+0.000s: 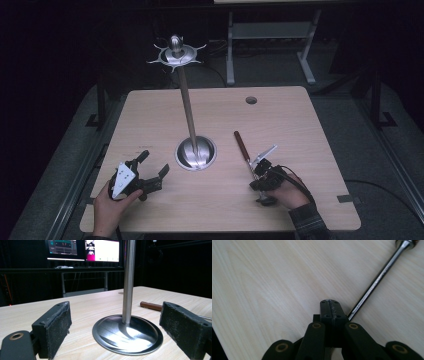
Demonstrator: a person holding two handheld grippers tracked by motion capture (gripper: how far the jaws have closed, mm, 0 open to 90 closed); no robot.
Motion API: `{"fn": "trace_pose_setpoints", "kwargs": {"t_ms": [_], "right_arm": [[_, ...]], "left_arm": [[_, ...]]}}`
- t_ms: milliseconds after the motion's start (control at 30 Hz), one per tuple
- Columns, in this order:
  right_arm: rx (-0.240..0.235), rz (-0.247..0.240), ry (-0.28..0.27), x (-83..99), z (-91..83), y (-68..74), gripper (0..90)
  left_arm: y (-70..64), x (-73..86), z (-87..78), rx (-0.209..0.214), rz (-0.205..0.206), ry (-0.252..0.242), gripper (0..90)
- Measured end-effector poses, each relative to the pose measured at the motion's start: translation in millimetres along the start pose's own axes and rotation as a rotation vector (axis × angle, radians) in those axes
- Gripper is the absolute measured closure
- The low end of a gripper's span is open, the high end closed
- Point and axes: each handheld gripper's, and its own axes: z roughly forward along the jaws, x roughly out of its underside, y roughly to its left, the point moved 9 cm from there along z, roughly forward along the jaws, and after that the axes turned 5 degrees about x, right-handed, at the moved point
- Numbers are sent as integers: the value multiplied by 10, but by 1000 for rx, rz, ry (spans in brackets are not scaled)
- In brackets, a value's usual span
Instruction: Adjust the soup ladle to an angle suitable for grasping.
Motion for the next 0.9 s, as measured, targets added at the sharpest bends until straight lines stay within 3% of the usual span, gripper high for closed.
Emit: {"fn": "trace_pose_setpoints", "kwargs": {"t_ms": [267, 667, 900], "right_arm": [[29, 43, 4, 77, -44, -189, 898], [69, 151, -19, 230, -189, -557, 899], [92, 170, -30, 276, -234, -684, 899]], "left_arm": [[-2, 1, 0, 0, -1, 0, 98], [-3, 1, 0, 1, -1, 0, 98], [-3, 1, 0, 1, -2, 0, 98]]}}
